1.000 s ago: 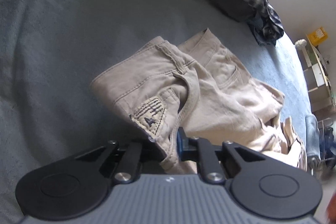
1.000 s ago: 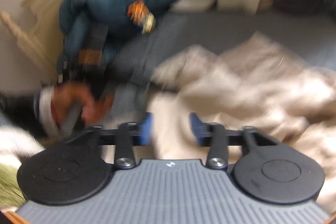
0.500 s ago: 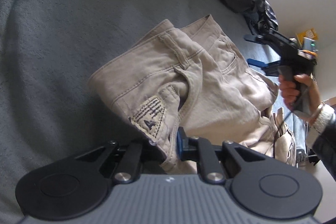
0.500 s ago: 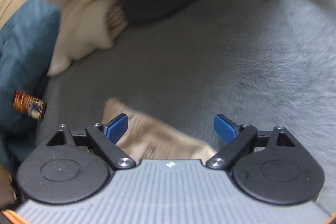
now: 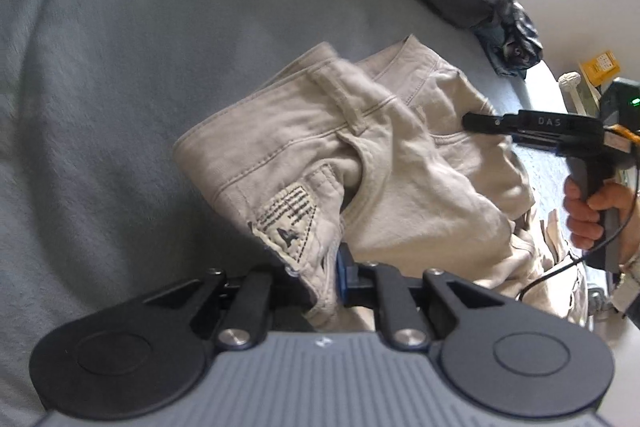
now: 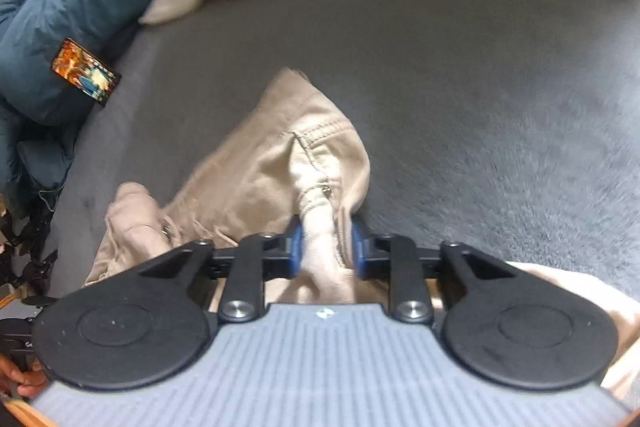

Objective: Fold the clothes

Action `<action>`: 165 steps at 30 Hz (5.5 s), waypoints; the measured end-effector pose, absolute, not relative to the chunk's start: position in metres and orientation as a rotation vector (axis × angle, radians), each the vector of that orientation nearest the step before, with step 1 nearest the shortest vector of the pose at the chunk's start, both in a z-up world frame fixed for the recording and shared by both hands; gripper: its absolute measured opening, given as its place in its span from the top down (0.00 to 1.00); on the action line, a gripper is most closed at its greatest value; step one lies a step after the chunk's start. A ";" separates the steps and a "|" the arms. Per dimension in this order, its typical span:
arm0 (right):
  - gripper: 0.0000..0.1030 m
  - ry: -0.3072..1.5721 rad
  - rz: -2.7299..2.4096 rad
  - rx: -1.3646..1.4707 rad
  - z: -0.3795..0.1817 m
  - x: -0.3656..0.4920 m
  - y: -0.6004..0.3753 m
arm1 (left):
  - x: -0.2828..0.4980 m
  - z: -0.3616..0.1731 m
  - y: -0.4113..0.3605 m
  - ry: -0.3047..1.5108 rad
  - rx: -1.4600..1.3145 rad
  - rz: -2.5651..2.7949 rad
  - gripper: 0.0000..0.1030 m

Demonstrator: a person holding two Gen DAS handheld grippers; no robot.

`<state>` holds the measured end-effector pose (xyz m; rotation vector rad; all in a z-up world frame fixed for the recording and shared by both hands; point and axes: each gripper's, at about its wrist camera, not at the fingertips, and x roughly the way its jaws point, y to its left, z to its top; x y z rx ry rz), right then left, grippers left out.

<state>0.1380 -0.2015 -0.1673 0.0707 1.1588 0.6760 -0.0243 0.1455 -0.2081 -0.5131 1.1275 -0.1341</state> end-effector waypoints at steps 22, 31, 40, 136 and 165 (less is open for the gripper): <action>0.87 0.511 0.499 -0.457 -0.030 0.165 -0.164 | -0.009 -0.163 0.139 0.815 -0.375 -0.019 0.90; 0.85 0.630 0.690 -0.533 -0.142 0.238 -0.075 | 0.012 -0.228 0.179 1.011 -0.452 0.035 0.84; 0.21 0.839 0.571 -0.450 -0.187 0.288 -0.074 | 0.011 -0.244 0.232 1.034 -0.696 -0.015 0.42; 0.53 1.177 0.044 0.275 -0.194 0.063 -0.330 | 0.024 -0.206 -0.039 1.017 0.323 -0.584 0.41; 0.93 0.809 -0.358 0.645 0.047 -0.278 -0.488 | 0.011 -0.184 -0.003 0.970 0.046 -0.624 0.37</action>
